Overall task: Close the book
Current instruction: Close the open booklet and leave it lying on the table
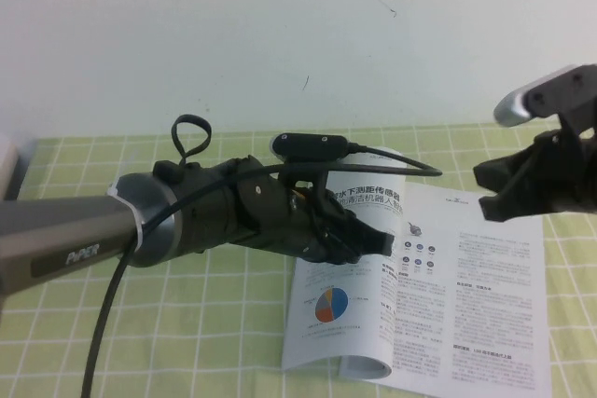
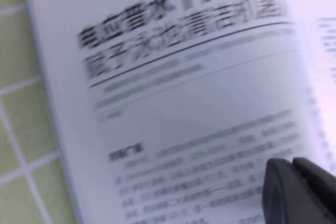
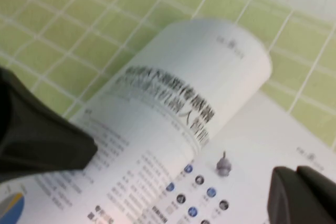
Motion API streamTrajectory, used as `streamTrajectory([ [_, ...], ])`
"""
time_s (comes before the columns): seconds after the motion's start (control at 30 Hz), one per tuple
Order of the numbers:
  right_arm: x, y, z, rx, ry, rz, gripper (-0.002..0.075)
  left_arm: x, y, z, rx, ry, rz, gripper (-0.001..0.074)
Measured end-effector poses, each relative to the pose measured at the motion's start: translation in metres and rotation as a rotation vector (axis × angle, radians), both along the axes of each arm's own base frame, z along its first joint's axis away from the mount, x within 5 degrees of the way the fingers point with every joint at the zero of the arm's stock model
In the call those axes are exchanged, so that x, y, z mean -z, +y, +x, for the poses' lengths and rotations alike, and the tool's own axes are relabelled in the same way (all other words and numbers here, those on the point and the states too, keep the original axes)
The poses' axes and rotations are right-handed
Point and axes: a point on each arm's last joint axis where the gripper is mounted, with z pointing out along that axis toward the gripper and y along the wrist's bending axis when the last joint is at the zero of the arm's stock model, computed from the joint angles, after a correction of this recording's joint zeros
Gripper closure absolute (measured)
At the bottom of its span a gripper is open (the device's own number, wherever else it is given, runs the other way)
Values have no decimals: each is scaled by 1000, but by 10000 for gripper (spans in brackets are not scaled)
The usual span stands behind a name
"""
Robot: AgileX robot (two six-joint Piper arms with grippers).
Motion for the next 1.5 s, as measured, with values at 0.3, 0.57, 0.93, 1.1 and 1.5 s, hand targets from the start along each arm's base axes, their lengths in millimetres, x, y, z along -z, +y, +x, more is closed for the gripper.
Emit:
streamTrajectory([
  [0.3, -1, -4, -22, -109, 135, -14, 729, -4, 33, 17, 31, -21, 45, 738],
  [0.57, 98, -14, -29, -116, 536, -214, 729, -3, 75, 38, -68, 13, 45, 738],
  [0.93, 114, -15, -27, -115, 627, -212, 729, 31, 39, 17, 89, 168, 50, 738],
  [1.1, 114, -15, -27, -117, 625, -213, 729, 27, -4, -10, 236, 148, -11, 738],
  [1.5, 71, -51, -20, -123, 519, -514, 729, -67, -32, -29, 575, -81, -167, 738],
])
